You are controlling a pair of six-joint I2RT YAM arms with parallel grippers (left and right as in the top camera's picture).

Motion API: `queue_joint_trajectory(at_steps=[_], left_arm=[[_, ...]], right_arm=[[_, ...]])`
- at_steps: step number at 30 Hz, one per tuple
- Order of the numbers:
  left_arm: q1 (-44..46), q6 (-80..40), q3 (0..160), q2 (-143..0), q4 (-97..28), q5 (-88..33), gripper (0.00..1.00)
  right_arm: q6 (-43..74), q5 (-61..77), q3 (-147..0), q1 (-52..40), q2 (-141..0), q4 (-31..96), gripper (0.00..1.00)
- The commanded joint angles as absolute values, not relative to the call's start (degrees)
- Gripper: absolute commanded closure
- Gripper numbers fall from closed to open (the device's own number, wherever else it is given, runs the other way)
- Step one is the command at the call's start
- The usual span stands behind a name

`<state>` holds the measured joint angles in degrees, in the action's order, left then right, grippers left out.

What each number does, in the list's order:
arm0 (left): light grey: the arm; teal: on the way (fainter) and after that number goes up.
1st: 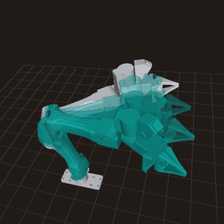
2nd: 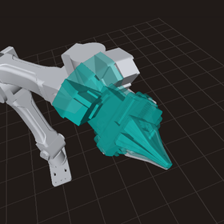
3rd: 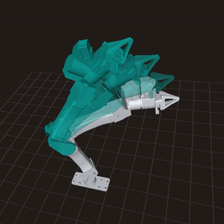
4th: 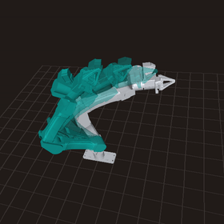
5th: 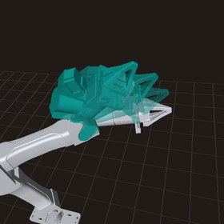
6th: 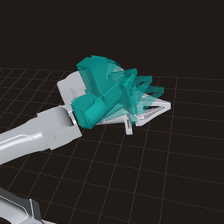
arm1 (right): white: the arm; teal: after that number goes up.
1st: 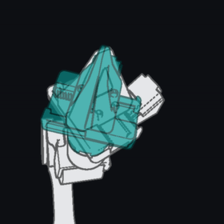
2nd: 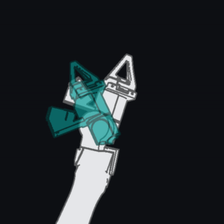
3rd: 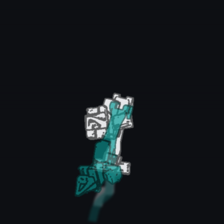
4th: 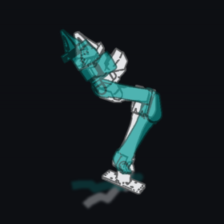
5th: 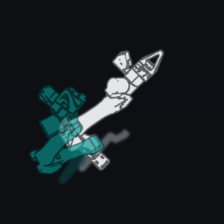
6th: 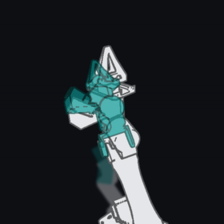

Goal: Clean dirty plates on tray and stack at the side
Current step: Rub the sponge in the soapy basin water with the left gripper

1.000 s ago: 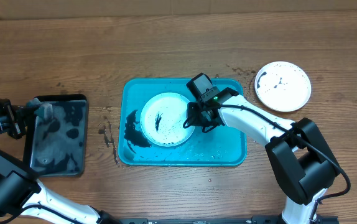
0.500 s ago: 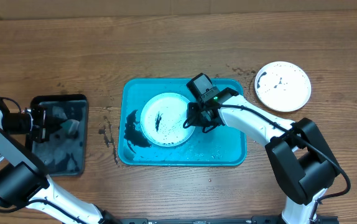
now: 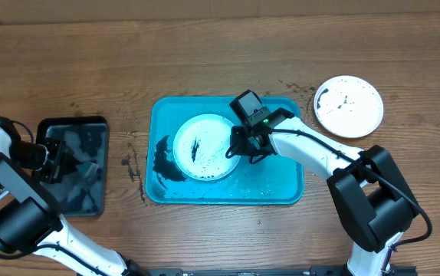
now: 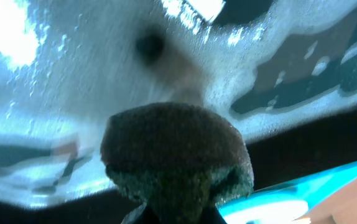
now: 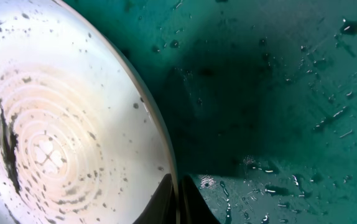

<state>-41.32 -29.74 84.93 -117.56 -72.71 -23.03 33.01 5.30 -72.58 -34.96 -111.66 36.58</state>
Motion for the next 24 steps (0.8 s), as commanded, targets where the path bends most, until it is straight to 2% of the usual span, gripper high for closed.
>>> queue_joint_trajectory(at_steps=[1,5,10,16,20,24], left_arm=[[-41.85,-29.04,94.91,-116.36,-79.31,-22.46,0.96],[-41.30,-29.63,95.70,-116.40,-78.37,-14.55,0.96],[-41.21,-30.41,87.90,-116.46,-73.89,-16.14,0.96],[-42.74,-27.94,103.79,-114.10,-88.07,-20.34,0.96],[-41.60,-27.64,106.67,-107.87,-89.21,-18.98,0.96],[-40.38,-31.35,106.59,-105.60,-87.77,-12.53,0.96]], right_arm=[[33.06,4.08,-72.36,-34.92,-111.57,36.03,0.96],[33.06,4.10,-72.36,-34.92,-111.57,35.62,0.96],[33.04,4.08,-72.36,-34.92,-111.57,36.27,0.96],[33.06,4.10,-72.36,-34.92,-111.57,36.14,0.96],[33.06,4.10,-72.36,-34.92,-111.57,36.05,0.96],[33.06,4.10,-72.36,-34.92,-111.57,36.05,0.96]])
